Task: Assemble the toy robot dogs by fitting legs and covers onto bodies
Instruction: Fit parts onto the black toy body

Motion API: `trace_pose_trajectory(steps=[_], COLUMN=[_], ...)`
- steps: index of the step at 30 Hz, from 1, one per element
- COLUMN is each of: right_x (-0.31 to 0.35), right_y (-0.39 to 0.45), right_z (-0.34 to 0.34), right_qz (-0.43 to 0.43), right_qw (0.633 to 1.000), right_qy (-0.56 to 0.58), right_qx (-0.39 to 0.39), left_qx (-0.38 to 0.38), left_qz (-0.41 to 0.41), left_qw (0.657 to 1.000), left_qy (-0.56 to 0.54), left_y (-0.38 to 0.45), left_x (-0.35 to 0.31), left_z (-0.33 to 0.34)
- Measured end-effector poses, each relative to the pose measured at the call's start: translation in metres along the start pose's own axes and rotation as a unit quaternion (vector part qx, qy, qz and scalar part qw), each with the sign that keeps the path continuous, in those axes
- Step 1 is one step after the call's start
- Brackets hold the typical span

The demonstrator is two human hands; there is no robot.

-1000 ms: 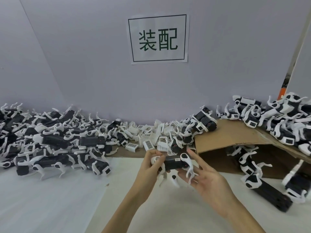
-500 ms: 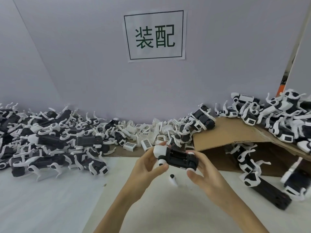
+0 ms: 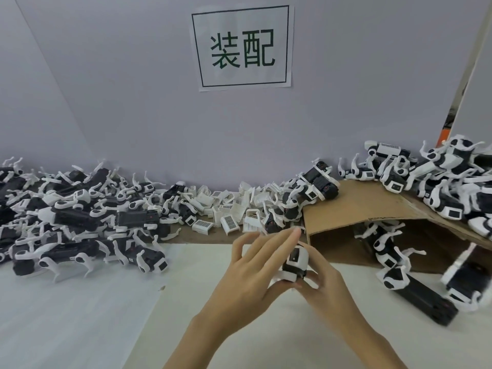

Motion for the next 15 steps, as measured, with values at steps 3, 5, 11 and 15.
trace_pose_trajectory(steps=[3, 5, 11, 15], right_x=[0.0, 0.001, -0.004, 0.001], right_y=[-0.001, -0.001, -0.001, -0.003], right_z=[0.002, 0.006, 0.011, 0.007], right_qz=[0.0, 0.02, 0.024, -0.029], right_qw=[0.999, 0.998, 0.999, 0.996], right_qy=[0.045, 0.058, -0.014, -0.079], right_qx=[0.021, 0.034, 0.041, -0.01], left_qx=[-0.002, 0.019, 0.028, 0.002], left_qz=[-0.014, -0.07, -0.289, -0.319], left_qw=[1.0, 0.997, 0.887, 0.84], left_qy=[0.028, -0.016, -0.36, -0.439], left_y=[0.0, 0.0, 0.0, -0.001], left_x=[-0.003, -0.003, 0.016, 0.021], left_z=[0.001, 0.001, -0.005, -0.006])
Point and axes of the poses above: each hand's wrist, its own y-axis towards the middle knuckle, its own z-axis out of the palm, x = y × z, the point moved 3 cm from there along y, towards the middle knuckle, and after that the axes turned 3 degrees about -z, right-handed, at the moved point
